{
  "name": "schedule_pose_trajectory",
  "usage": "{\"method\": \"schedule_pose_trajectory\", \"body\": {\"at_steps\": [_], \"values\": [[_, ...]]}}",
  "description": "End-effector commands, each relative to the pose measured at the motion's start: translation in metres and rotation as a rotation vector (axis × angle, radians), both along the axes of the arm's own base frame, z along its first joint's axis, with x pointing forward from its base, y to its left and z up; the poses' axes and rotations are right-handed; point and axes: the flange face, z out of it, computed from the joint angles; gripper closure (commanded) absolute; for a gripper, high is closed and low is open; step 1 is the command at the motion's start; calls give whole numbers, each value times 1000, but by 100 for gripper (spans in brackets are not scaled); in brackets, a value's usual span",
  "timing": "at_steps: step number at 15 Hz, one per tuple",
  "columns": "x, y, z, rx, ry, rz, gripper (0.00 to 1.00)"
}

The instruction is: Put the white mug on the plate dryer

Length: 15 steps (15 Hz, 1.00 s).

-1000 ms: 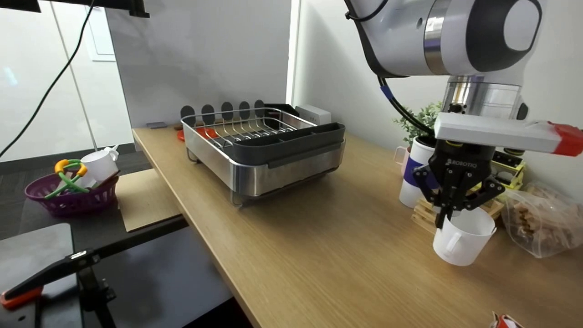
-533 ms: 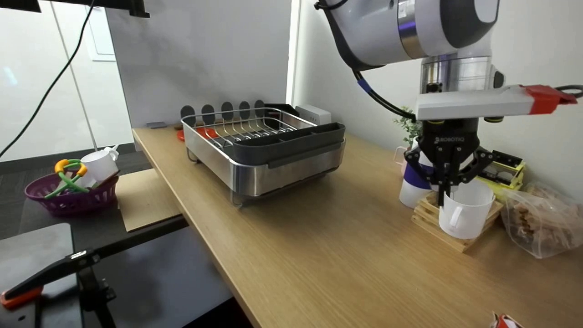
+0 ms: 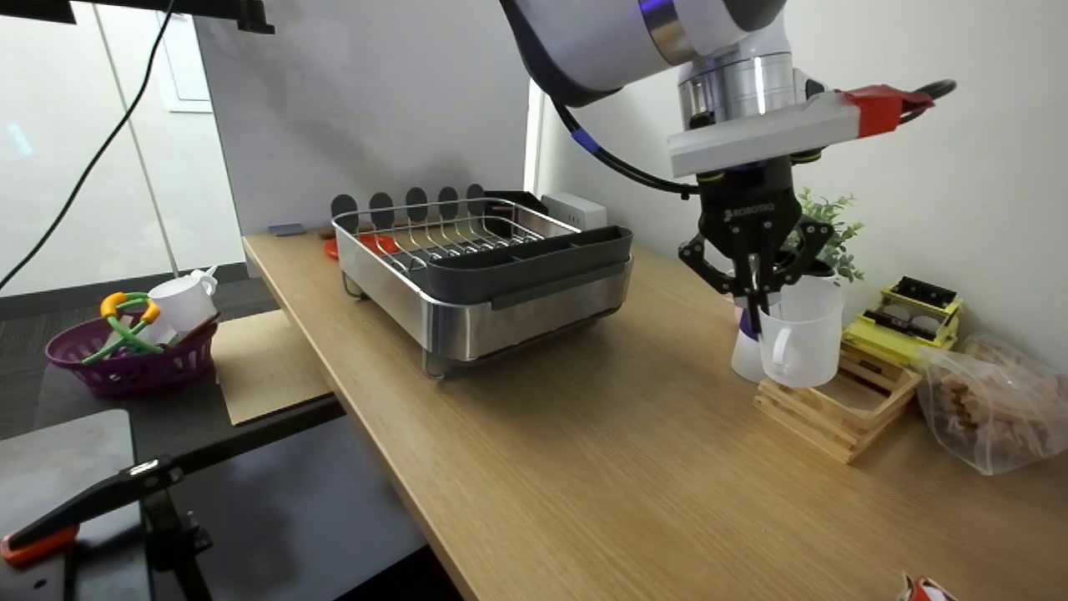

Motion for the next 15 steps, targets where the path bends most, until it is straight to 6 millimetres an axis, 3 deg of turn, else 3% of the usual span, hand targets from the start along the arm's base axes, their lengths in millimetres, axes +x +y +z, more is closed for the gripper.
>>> {"method": "schedule_pose_trajectory", "body": {"at_steps": [1, 9, 10, 15], "values": [[-36, 17, 26, 12, 7, 42, 99], [-73, 60, 69, 46, 99, 224, 99], [-58, 54, 61, 34, 66, 181, 97], [-66, 61, 67, 37, 84, 209, 97]]}}
